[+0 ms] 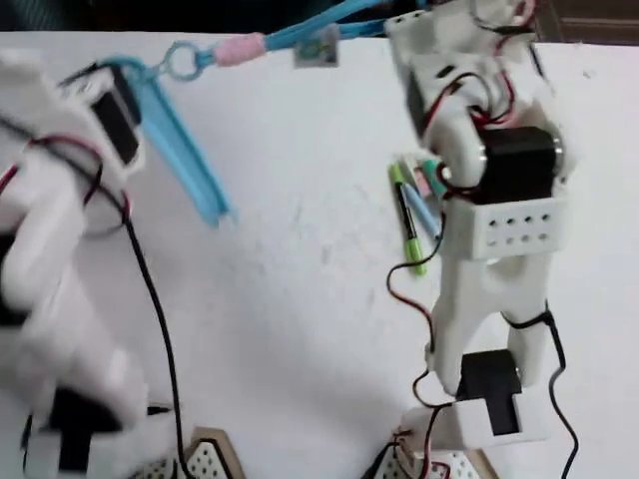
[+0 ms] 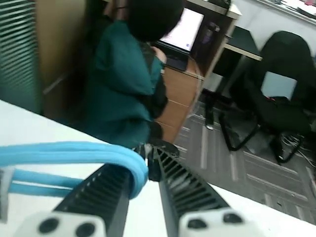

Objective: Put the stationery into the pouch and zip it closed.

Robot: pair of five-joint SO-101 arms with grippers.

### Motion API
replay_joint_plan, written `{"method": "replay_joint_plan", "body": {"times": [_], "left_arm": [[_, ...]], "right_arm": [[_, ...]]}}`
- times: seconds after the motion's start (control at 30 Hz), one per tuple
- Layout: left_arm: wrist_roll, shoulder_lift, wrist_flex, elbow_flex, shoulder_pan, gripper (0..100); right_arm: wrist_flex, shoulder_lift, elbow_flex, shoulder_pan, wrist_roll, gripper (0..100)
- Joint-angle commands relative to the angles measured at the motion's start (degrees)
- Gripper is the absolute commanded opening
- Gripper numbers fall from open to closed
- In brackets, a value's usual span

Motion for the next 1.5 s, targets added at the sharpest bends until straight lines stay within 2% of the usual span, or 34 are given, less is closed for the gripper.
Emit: {"method": "replay_joint_plan", "body": {"times": [0.0, 0.17, 0.27, 0.5, 0.63, 0.77, 0.93, 1.07, 1.3, 1.4, 1.47], "left_arm": [[2.37, -11.56, -0.09, 12.13, 0.4, 2], [2.37, -22.99, -0.7, 25.67, 0.04, 2], [1.76, -25.27, -1.93, 32.18, 0.31, 4], [1.41, -22.29, -9.14, 47.74, 0.04, 15], [1.49, -17.27, -11.78, 50.37, 0.04, 21], [1.49, -13.93, -12.31, 45.98, -0.92, 24], [1.41, -9.98, -14.68, 32.44, -5.14, 24], [1.23, -3.65, -16.26, 23.38, -7.78, 24], [1.23, 6.99, -15.82, 13.63, -16.57, 24], [0.44, 8.04, -14.07, 10.29, -19.74, 24], [-3.6, 8.04, -12.04, 7.91, -20.53, 24]], "right_arm": [[-0.04, -1.89, -0.26, -5.23, -0.18, 1.7], [2.33, -1.8, -0.18, -12.88, -0.18, 1.7], [2.15, -1.71, 0.44, -15.08, -0.18, 1.7], [1.98, -1.89, 6.24, -14.02, 0.18, 1.7], [1.98, -1.89, 8.88, -12.18, 0.26, 1.7], [1.98, -2.24, 11.87, -11.91, 0.26, 1.7], [1.63, -2.15, 11.52, -12.35, 0.26, 1.7], [-6.29, -2.51, 11.43, -12.44, -0.18, 1.7], [-26.86, -4.97, 10.64, -14.9, -0.18, 1.7], [-30.64, -5.49, 7.12, -16.48, -0.18, 1.7], [-30.81, -5.41, 3.69, -17.98, -0.18, 1.7]]}}
